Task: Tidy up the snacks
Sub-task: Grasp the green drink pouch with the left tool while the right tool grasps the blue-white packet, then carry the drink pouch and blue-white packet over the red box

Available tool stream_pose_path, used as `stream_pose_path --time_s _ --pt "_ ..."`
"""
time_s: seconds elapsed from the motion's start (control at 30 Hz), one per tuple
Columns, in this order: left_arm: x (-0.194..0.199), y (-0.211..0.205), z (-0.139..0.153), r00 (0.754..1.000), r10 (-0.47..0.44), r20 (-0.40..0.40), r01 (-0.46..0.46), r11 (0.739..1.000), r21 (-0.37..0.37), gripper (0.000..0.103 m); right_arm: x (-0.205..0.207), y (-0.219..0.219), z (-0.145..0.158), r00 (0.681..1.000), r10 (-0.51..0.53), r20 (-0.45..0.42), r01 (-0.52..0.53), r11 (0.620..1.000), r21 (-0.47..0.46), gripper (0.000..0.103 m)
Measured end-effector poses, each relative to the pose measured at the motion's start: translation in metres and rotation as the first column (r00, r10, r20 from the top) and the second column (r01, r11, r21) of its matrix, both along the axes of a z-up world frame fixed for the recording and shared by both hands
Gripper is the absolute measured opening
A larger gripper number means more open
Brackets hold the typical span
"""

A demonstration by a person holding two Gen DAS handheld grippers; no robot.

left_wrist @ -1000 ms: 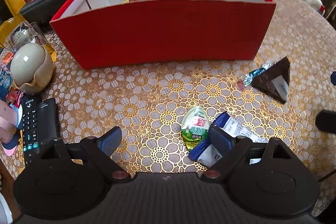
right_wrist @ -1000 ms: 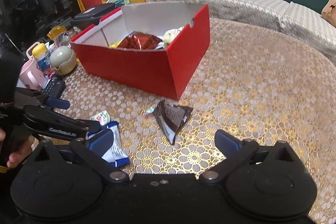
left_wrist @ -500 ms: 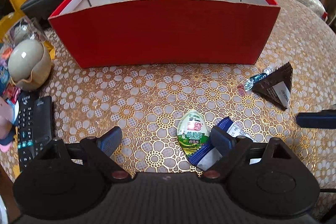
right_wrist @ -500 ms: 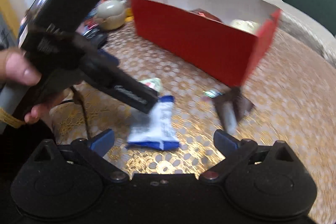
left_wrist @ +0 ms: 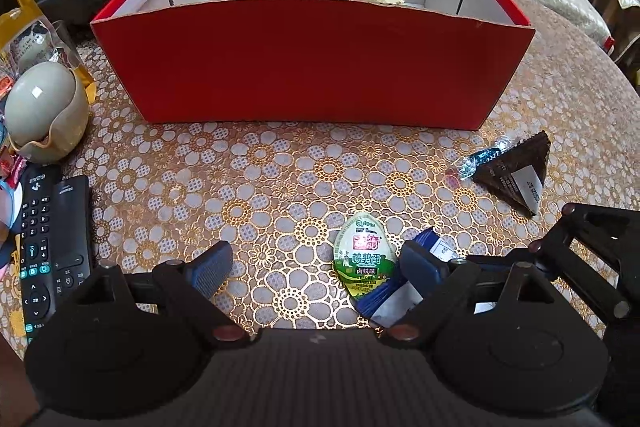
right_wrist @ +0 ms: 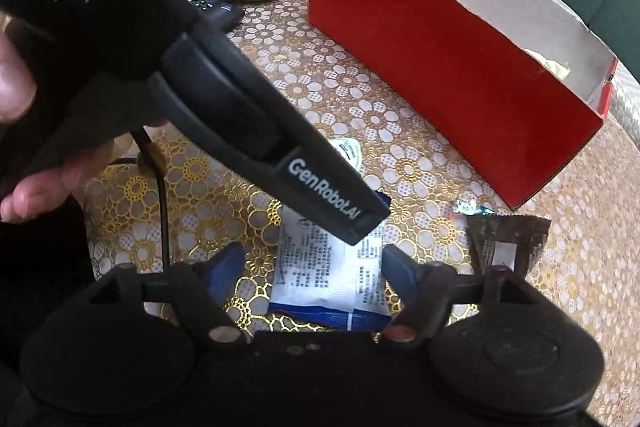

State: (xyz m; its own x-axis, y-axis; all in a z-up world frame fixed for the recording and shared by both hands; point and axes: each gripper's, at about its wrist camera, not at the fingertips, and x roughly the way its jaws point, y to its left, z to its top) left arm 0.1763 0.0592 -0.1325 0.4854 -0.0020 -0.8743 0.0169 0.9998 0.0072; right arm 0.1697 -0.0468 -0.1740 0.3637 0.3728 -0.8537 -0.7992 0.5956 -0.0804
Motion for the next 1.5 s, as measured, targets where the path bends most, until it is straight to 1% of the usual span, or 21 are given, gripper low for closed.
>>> stream_pose_path --time_s 0.03,0.07,0.1,0.2,0.23,0.37,0.47,0.53,0.63,0.73,0.77,0.83,0.87,1.17,1.37,1.5 --pt "0.0 0.0 0.0 1.0 -0.003 0.002 0.003 1.0 -0.002 0.091 0.0 0.0 0.001 1.0 0.0 0.0 0.0 1.0 0.005 0.068" --pt "0.0 0.0 0.0 1.0 -0.006 0.004 0.006 1.0 -0.003 0.091 0.0 0.0 0.002 1.0 -0.002 0.0 0.002 1.0 0.009 0.058" --pt "0.0 0.0 0.0 1.0 -0.009 0.006 0.009 1.0 -0.004 0.089 0.0 -0.001 0.003 1.0 -0.005 -0.002 0.005 1.0 0.013 0.051" --pt "-0.001 -0.001 0.001 1.0 -0.009 0.006 0.01 1.0 -0.008 0.088 0.0 -0.004 0.005 1.0 -0.018 0.008 0.018 1.0 0.014 0.048" --pt "-0.002 -0.002 0.002 1.0 -0.009 0.008 0.009 1.0 -0.008 0.086 0.0 -0.005 0.006 1.0 -0.023 0.009 0.023 1.0 0.015 0.048" --pt "-0.003 -0.004 0.004 1.0 -0.023 0.012 0.023 1.0 -0.012 0.085 0.001 -0.011 0.011 0.998 -0.063 0.002 0.063 0.998 0.03 0.047" --pt "-0.002 -0.008 0.002 0.999 -0.04 0.005 0.04 0.999 -0.003 0.074 0.007 -0.025 0.014 0.995 -0.1 -0.007 0.1 0.994 0.044 0.046" --pt "-0.001 -0.009 0.0 0.999 -0.045 -0.007 0.045 0.999 0.002 0.065 0.009 -0.034 0.015 0.991 -0.134 -0.022 0.135 0.989 0.052 0.046" --pt "0.0 -0.012 -0.004 0.998 -0.055 -0.018 0.056 0.998 0.011 0.056 0.016 -0.049 0.015 0.983 -0.18 -0.04 0.183 0.98 0.073 0.046" --pt "-0.001 -0.017 -0.005 0.997 -0.077 -0.016 0.077 0.997 0.017 0.049 0.019 -0.055 0.014 0.978 -0.204 -0.047 0.207 0.975 0.08 0.046" --pt "-0.001 -0.019 -0.005 0.997 -0.079 -0.015 0.08 0.997 0.018 0.048 0.019 -0.056 0.014 0.977 -0.208 -0.048 0.211 0.974 0.082 0.046" --pt "0.0 -0.019 -0.004 0.997 -0.08 -0.017 0.08 0.997 0.007 0.037 0.02 -0.055 0.013 0.977 -0.21 -0.048 0.213 0.973 0.086 0.046" --pt "0.0 -0.019 -0.003 0.997 -0.081 -0.019 0.081 0.997 0.005 0.035 0.019 -0.054 0.013 0.977 -0.21 -0.048 0.213 0.973 0.087 0.046" --pt "-0.004 -0.02 0.001 0.998 -0.064 -0.022 0.064 0.998 -0.001 0.035 0.015 -0.057 0.019 0.974 -0.224 -0.042 0.227 0.969 0.101 0.046" --pt "-0.012 -0.021 0.018 0.998 -0.057 0.004 0.057 0.998 -0.013 0.035 0.011 -0.063 0.03 0.968 -0.248 -0.032 0.25 0.959 0.134 0.046" --pt "-0.016 -0.02 0.03 0.998 -0.052 0.028 0.053 0.998 -0.016 0.035 0.007 -0.069 0.043 0.963 -0.27 -0.015 0.268 0.947 0.177 0.046"
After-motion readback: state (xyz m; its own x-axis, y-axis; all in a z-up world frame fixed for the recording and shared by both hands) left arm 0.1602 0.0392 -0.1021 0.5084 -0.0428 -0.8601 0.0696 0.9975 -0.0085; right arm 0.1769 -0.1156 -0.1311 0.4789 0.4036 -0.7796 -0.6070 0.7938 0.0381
